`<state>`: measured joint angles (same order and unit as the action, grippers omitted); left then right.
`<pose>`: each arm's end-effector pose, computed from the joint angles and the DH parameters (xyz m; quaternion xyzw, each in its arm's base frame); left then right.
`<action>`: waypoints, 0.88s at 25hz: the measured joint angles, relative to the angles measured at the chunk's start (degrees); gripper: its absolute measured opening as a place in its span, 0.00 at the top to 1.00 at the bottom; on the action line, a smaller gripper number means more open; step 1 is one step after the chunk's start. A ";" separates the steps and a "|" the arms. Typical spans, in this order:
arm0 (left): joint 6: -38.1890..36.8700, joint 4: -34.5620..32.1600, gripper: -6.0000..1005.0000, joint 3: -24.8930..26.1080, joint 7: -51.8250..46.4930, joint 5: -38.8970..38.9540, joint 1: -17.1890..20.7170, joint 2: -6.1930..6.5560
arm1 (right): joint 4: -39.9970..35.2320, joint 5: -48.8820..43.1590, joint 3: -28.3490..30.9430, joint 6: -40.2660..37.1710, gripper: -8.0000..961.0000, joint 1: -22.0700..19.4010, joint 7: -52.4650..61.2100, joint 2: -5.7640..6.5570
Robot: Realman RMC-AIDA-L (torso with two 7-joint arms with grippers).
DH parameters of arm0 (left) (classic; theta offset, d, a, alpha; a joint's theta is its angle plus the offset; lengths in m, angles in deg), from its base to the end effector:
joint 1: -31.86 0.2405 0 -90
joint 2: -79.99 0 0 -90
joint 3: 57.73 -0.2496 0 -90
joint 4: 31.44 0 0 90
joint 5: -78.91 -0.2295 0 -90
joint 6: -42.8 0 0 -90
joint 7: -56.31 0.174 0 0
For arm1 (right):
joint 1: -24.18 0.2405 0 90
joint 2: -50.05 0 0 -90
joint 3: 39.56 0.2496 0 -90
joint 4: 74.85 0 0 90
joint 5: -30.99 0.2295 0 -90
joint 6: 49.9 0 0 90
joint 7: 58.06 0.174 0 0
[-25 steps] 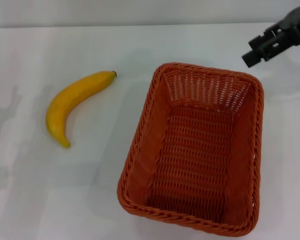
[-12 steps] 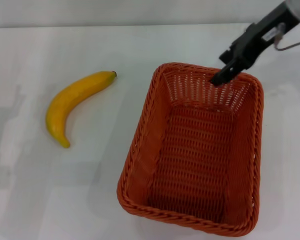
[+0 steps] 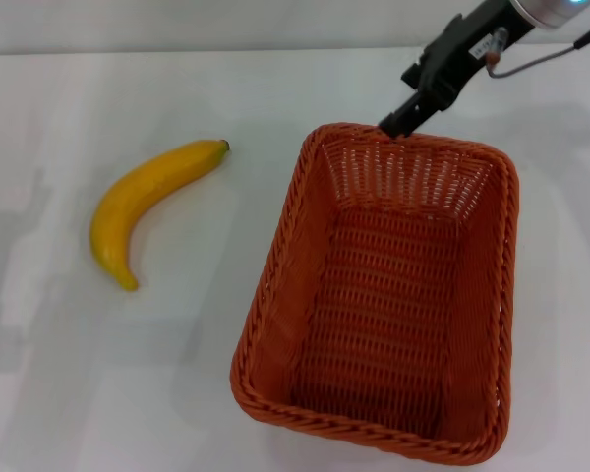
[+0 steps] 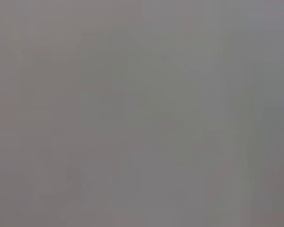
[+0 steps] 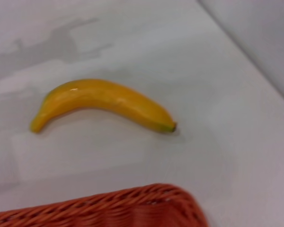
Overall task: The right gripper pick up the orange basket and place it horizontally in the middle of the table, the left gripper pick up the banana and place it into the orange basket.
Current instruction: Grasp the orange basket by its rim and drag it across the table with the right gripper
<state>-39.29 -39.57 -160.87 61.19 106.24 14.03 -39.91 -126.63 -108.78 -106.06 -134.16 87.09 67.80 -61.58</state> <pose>-0.3501 0.3232 0.0317 -0.6224 -0.1064 -0.2640 0.7291 0.0733 0.4671 0.0002 -0.9737 0.1402 -0.1049 0.1454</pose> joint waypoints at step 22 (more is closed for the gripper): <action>0.00 0.13 0.11 -0.23 0.04 0.00 0.13 0.09 | 1.43 -3.06 -3.88 7.13 0.19 -5.90 -0.77 -2.41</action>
<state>-39.29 -39.44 -161.10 61.23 106.24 14.16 -39.82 -125.20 -111.84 -109.94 -127.02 81.18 67.03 -63.99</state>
